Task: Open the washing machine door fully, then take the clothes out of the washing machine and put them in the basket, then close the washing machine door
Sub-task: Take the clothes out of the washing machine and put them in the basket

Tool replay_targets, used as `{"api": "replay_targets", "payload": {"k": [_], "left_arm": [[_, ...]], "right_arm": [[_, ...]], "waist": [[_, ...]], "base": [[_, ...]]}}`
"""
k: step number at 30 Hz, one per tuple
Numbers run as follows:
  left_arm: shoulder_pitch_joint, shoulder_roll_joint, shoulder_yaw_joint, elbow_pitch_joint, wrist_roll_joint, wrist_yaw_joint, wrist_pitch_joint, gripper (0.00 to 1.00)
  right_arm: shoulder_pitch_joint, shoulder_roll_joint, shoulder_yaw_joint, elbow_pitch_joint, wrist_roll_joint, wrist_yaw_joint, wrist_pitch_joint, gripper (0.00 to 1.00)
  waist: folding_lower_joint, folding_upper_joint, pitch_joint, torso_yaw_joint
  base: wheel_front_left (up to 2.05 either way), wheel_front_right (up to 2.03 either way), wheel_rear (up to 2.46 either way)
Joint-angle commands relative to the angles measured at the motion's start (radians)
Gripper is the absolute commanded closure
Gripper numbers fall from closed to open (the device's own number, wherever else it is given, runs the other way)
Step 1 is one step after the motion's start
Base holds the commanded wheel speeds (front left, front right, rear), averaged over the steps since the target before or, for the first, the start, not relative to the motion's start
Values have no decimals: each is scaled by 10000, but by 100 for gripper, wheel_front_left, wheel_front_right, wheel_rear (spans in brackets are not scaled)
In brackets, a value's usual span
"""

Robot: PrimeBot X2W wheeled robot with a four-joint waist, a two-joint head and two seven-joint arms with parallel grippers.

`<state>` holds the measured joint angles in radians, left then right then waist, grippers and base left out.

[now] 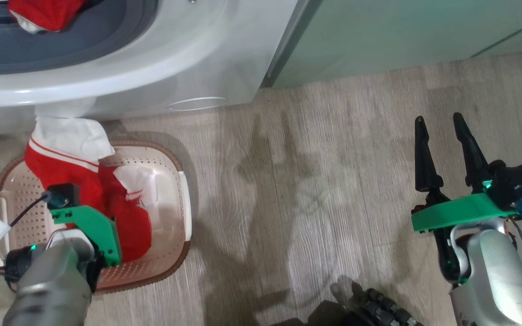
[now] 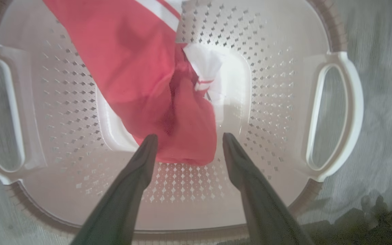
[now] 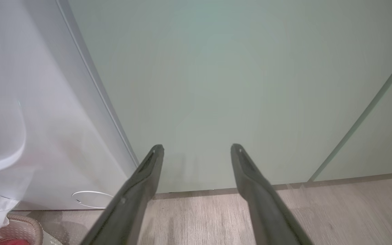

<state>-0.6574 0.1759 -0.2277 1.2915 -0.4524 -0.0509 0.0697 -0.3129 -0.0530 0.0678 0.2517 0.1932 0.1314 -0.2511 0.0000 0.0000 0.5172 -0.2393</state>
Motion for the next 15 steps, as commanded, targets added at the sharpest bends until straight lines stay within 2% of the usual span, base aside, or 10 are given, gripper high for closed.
{"api": "replay_targets", "payload": {"k": [1, 9, 15], "left_arm": [[99, 280, 314, -45, -139, 120, -339, 0], [-358, 706, 713, -36, -520, 142, -1693, 0], [-1348, 1268, 882, -31, -699, 80, -1799, 0]], "right_arm": [[52, 28, 191, -257, -42, -7, -107, 0], [33, 28, 306, -222, 10, -7, -107, 0], [-129, 28, 337, -352, -96, -7, -107, 0]], "waist": [[0, 0, -145, 64], [0, 0, -282, 280], [0, 0, 301, 288]], "base": [[0, 0, 0], [0, 0, 0], [0, 0, 0]]}}
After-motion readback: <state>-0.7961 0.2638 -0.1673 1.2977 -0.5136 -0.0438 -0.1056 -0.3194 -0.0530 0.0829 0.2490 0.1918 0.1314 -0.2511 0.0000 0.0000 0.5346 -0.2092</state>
